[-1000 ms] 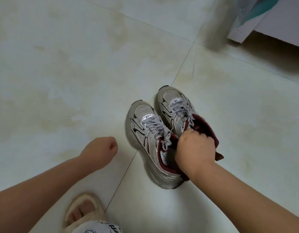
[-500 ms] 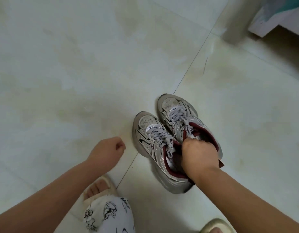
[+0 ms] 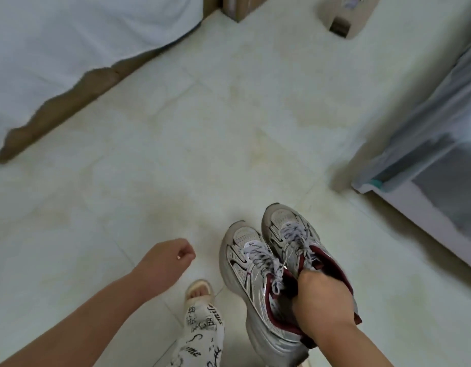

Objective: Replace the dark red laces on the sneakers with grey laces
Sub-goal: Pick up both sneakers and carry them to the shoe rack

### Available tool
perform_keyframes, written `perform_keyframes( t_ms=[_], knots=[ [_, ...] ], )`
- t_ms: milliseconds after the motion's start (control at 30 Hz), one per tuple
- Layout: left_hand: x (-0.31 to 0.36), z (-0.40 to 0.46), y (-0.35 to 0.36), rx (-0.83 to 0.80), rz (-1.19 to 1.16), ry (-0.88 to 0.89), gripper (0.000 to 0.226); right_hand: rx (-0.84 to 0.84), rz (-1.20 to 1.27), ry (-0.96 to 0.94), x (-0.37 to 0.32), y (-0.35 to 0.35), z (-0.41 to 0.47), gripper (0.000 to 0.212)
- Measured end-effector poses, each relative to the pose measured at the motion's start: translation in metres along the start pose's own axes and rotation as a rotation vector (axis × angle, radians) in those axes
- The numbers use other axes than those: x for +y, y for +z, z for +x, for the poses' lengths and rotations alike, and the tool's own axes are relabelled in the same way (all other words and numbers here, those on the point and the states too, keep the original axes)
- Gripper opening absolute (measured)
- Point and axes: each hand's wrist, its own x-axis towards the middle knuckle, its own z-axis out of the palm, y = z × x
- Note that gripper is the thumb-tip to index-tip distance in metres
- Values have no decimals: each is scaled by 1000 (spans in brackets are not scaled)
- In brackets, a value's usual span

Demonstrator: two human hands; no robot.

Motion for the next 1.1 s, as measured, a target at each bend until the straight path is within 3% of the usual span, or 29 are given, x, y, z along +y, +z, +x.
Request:
perform_keyframes(
  t_ms=[100,300,467,700,867,1100],
  knots=[
    [23,-52,-47,68,-85,10,25,86,11,-52,-11,-62,-48,3],
    [52,-151,-114,227,-224,11,26,245,-12,-129,-25,-150,-133,14],
    [51,-227,-131,356,-339,-15,26,312,-22,-202,-27,-177,-189,22],
    [8,-326,-116,430,-460,-138,25,243,-8,-289,-34,-192,-235,29],
    [-37,-372,-118,541,-609,-261,22,329,-146,-413,-85,-208,-247,29],
    [-117,-402,-150,633,-722,-387,22,352,-235,-612,-220,-223,-252,27]
  ],
)
